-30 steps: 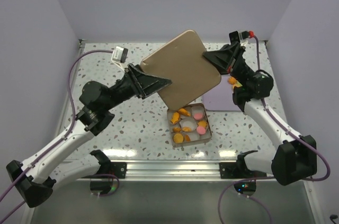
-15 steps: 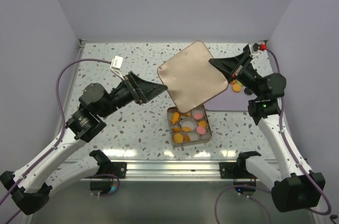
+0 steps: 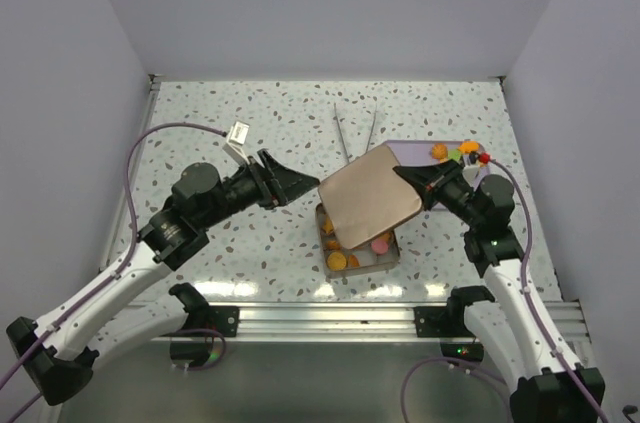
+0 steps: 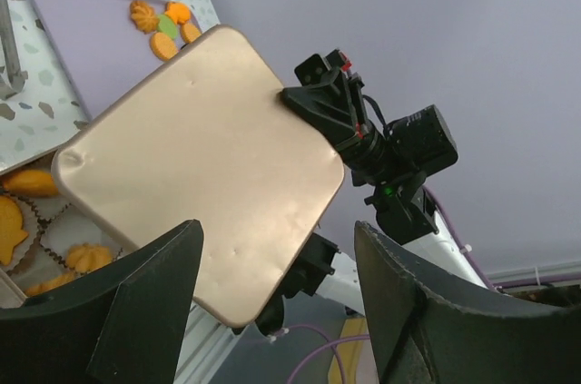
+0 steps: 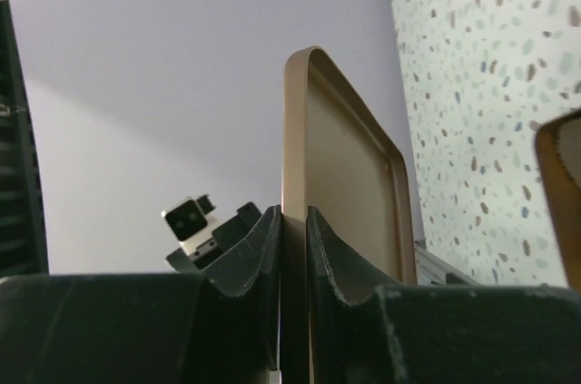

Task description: Pack the cookies

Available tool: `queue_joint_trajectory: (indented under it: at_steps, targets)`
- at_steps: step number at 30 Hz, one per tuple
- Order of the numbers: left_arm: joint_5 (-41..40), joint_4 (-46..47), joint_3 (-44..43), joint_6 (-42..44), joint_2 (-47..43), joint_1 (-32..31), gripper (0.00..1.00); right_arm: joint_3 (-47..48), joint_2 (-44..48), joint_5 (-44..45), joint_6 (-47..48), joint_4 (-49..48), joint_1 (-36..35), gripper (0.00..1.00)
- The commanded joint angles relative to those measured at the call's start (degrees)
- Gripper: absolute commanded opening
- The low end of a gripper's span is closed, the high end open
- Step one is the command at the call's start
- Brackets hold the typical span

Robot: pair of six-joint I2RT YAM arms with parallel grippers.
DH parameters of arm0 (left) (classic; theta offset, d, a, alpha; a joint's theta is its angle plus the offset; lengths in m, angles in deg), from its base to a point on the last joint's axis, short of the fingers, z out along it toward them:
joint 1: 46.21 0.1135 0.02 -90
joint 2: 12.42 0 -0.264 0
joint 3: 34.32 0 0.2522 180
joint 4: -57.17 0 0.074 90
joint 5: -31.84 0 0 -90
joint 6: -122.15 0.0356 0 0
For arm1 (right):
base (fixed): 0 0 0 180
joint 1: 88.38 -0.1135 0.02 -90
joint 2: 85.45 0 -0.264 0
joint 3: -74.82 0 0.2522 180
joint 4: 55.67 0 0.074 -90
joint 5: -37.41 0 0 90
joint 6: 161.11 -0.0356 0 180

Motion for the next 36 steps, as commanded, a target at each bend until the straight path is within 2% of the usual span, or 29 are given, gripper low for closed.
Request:
queue_joint_trajectory:
  at_steps: [1,6,13,20,26,31,36]
  targets:
    - [1.1,1.9,1.1,1.2,0.5,0.3,0.72,-6.7,3.7,3.6,-3.3,-2.5,0.1,0.00]
    - [2.3,1.6,2.1,1.8,1.7,0.3,0.72,-15.0,8.2,5.9,-4.2,-5.3,0.1,0.00]
    - [2.9,0.2,4.3,4.2,3.2,0.3,0.72,-21.1,11.6,8.4,-4.1,-8.7,0.1,0.00]
    - [3.5,1.2,7.6,3.7,2.9,0.3,0.71,-28.8,11.1,10.4,-4.9,-15.3,0.1,0.00]
    - [3.2,0.8,9.1,3.7,1.8,0.3,0.70,-29.7,9.0,9.8,-2.3,-17.9,0.1,0.00]
    - [3.2,1.2,10.0,3.7,2.0,0.3,0.70,-29.7,11.9,9.7,0.3,-11.5,0.1,0.00]
    - [2.8,1.3,11.1,4.1,1.9,0.3,0.70,-25.8,13.7,9.1,8.4,4.7,0.1,0.00]
